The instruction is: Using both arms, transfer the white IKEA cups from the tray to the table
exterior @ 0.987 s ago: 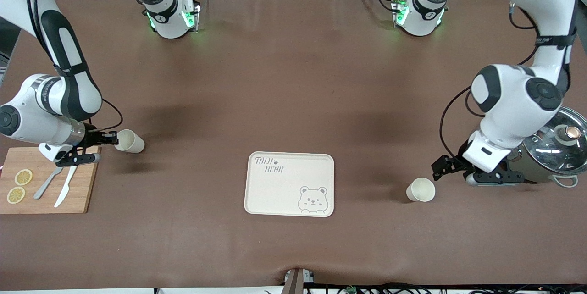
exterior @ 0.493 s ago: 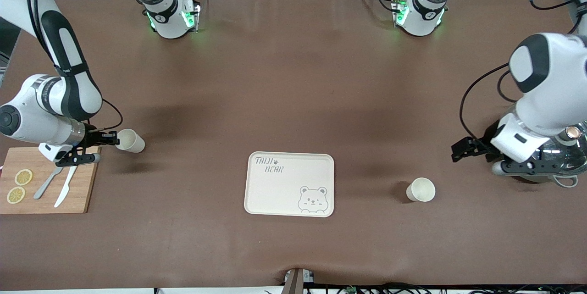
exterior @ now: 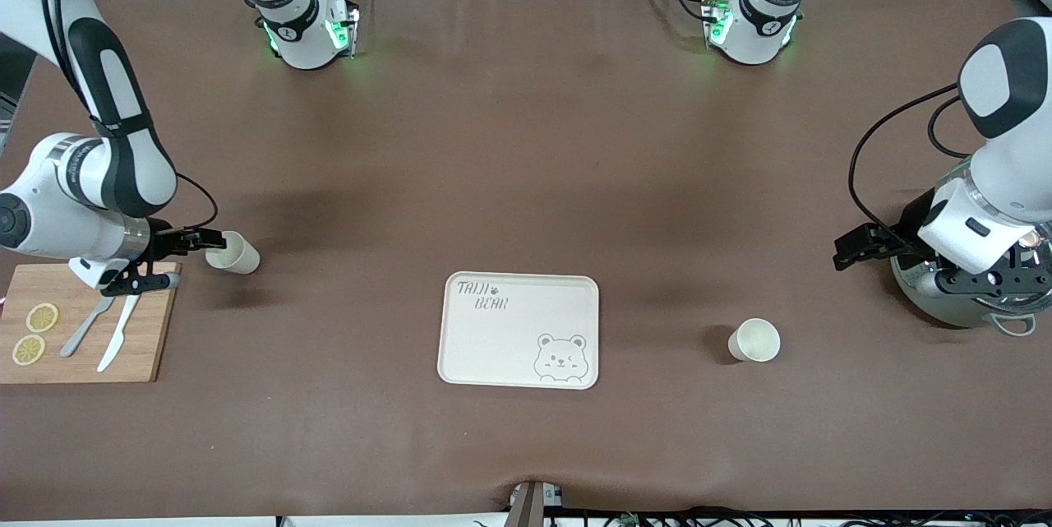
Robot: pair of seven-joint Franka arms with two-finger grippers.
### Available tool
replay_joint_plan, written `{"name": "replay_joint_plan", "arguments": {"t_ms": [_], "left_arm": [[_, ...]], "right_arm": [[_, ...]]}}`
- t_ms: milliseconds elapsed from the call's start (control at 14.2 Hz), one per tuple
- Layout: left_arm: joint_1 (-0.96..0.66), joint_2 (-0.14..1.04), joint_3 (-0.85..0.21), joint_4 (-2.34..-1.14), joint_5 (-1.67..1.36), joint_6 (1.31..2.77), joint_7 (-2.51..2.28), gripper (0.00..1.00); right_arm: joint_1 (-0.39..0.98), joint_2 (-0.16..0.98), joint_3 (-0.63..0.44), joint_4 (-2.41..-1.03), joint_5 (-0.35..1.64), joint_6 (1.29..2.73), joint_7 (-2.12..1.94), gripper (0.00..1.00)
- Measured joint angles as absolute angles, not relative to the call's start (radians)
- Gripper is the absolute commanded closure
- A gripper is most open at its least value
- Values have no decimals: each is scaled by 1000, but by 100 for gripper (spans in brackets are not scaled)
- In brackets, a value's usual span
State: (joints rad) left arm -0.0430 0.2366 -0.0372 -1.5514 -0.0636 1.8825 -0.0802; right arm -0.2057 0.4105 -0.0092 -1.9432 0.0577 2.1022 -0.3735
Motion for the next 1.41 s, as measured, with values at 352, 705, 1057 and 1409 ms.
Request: {"name": "replay_joint_plan", "arguments": {"t_ms": [352,705,1057,1409], "left_arm": [[-43,233,-38,-1535,-64,1867,-80,0],[-43,233,-38,-1525,-64,1866,-79,0],[-43,232,-38,-1522,-48,1851,-72,0],[-44,232,-41,-1519,-23,1844,-71,0]], "right_arm": [[-206,410,-6,-1833,58,1984,-374,0],[-206,426,2,-1602,58,1720,-374,0],[-180,464,13,-1439,26,1634,-375,0],[-110,451,13,-1378,16,1628,-259,0]]}}
